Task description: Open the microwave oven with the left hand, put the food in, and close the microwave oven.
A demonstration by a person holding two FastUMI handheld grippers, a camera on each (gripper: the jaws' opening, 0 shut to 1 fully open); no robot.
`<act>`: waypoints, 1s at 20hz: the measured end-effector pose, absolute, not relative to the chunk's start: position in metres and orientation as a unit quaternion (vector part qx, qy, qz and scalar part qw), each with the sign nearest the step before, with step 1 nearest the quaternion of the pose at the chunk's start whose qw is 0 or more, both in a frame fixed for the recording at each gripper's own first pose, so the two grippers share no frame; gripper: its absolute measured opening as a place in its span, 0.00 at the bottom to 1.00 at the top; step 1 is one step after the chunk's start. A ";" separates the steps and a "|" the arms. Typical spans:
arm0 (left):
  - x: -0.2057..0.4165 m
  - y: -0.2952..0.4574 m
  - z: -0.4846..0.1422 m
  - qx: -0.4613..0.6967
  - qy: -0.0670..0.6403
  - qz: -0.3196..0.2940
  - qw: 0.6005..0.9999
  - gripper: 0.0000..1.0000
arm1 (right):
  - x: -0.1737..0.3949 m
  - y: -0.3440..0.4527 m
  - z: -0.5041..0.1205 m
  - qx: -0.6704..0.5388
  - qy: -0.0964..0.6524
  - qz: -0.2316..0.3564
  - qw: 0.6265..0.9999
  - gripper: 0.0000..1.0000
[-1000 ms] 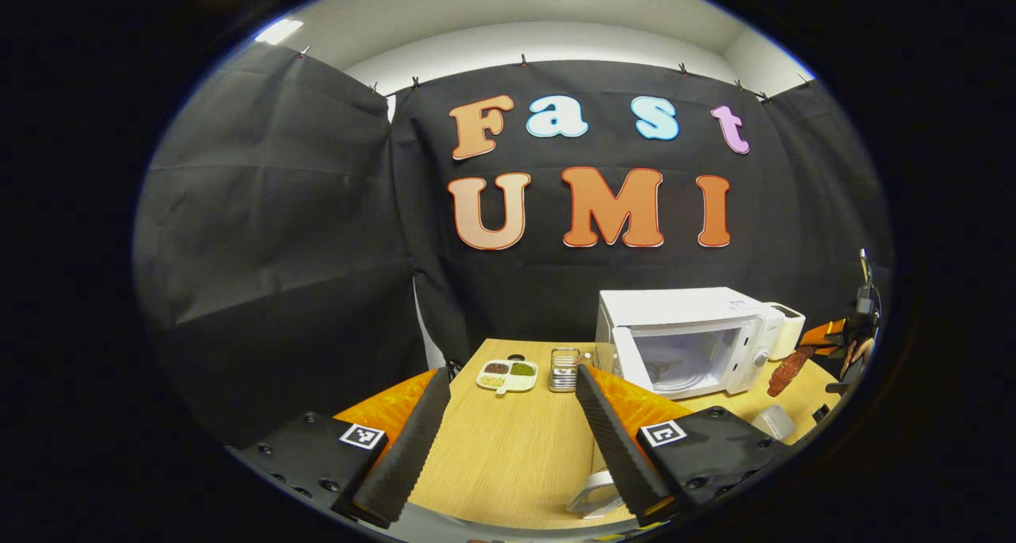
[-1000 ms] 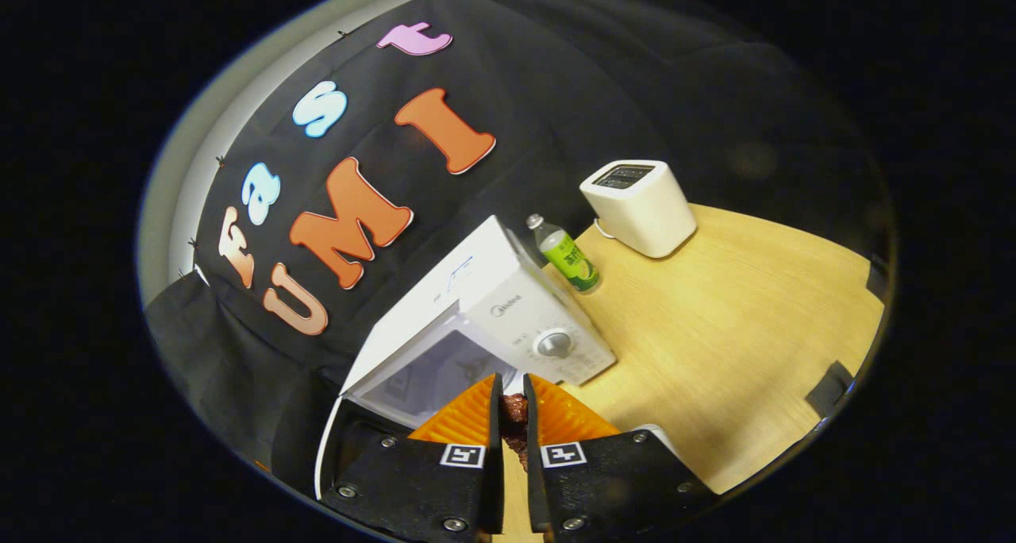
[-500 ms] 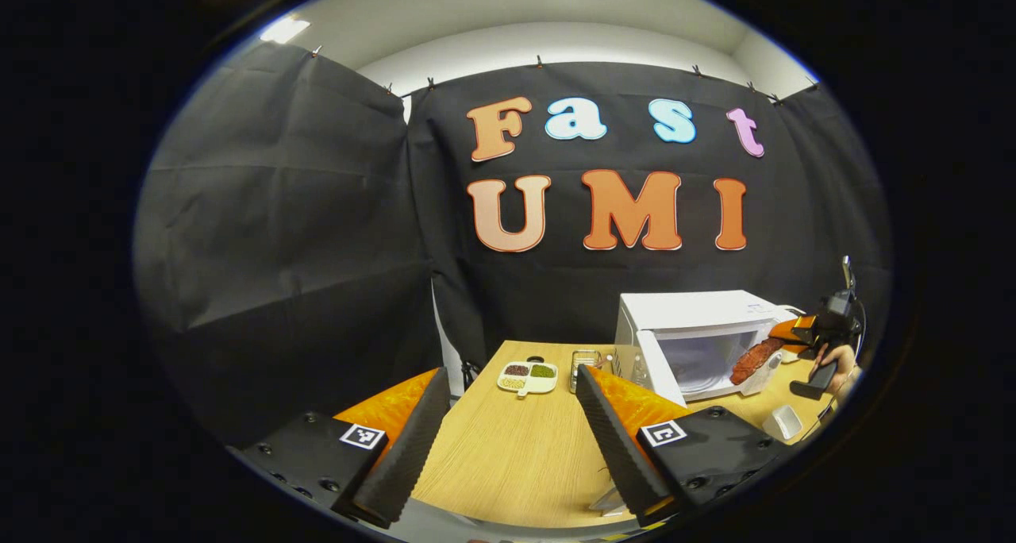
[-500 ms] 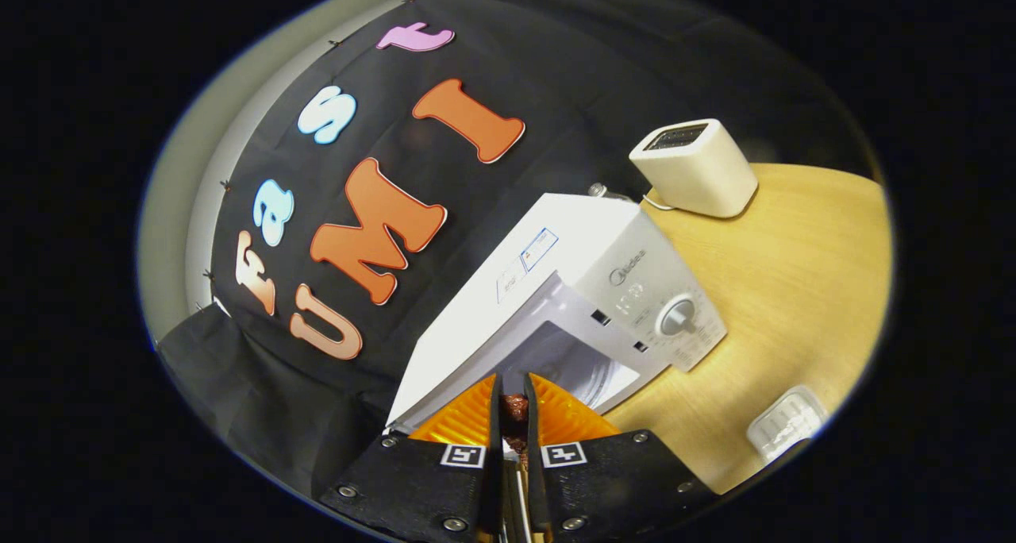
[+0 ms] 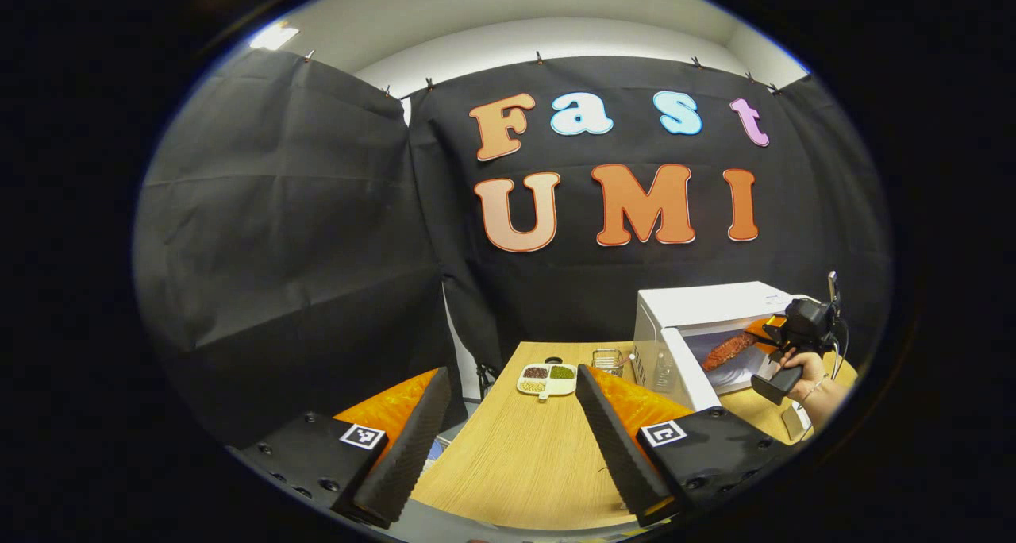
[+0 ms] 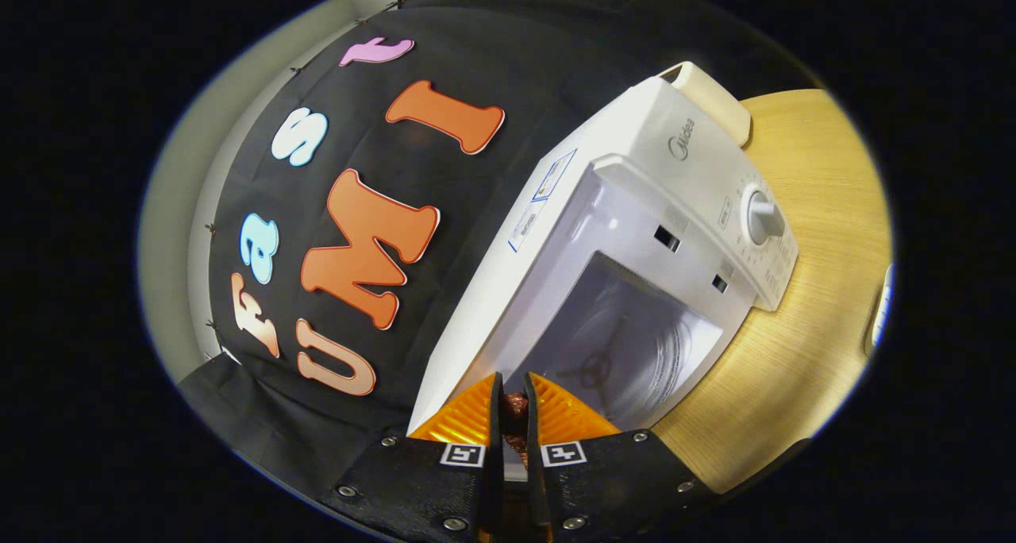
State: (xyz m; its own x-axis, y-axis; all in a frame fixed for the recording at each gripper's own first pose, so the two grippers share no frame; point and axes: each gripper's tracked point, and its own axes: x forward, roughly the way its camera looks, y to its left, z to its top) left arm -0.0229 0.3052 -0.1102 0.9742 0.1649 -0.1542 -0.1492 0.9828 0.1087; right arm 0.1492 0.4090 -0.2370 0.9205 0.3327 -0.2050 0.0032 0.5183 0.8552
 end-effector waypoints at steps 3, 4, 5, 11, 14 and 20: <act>-0.018 0.306 -0.121 0.038 0.092 0.077 0.992 1.00 | 0.158 0.410 -0.252 0.488 0.156 0.079 0.855 0.11; -0.016 0.305 -0.122 0.036 0.094 0.077 0.992 1.00 | 0.155 0.418 -0.258 0.494 0.168 0.085 0.849 0.11; -0.014 0.307 -0.123 0.037 0.096 0.079 0.992 0.97 | 0.159 0.421 -0.258 0.496 0.165 0.087 0.848 0.12; -0.013 0.315 -0.133 0.039 0.108 0.098 0.989 0.97 | 0.202 0.423 -0.280 0.505 0.159 0.049 0.847 0.11; -0.014 0.319 -0.138 0.041 0.115 0.105 0.987 1.00 | 0.226 0.423 -0.304 0.490 0.177 0.018 0.853 0.06; -0.017 0.314 -0.150 0.040 0.124 0.106 0.986 1.00 | 0.238 0.406 -0.347 0.395 0.220 -0.022 0.892 0.33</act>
State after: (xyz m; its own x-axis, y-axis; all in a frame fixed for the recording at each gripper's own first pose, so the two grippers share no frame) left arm -0.0167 0.3142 -0.1499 0.9468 0.2195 -0.2354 -0.1997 0.9742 0.1055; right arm 0.2378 0.4062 -0.3470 0.9021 0.1354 -0.4098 0.2127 0.6867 0.6952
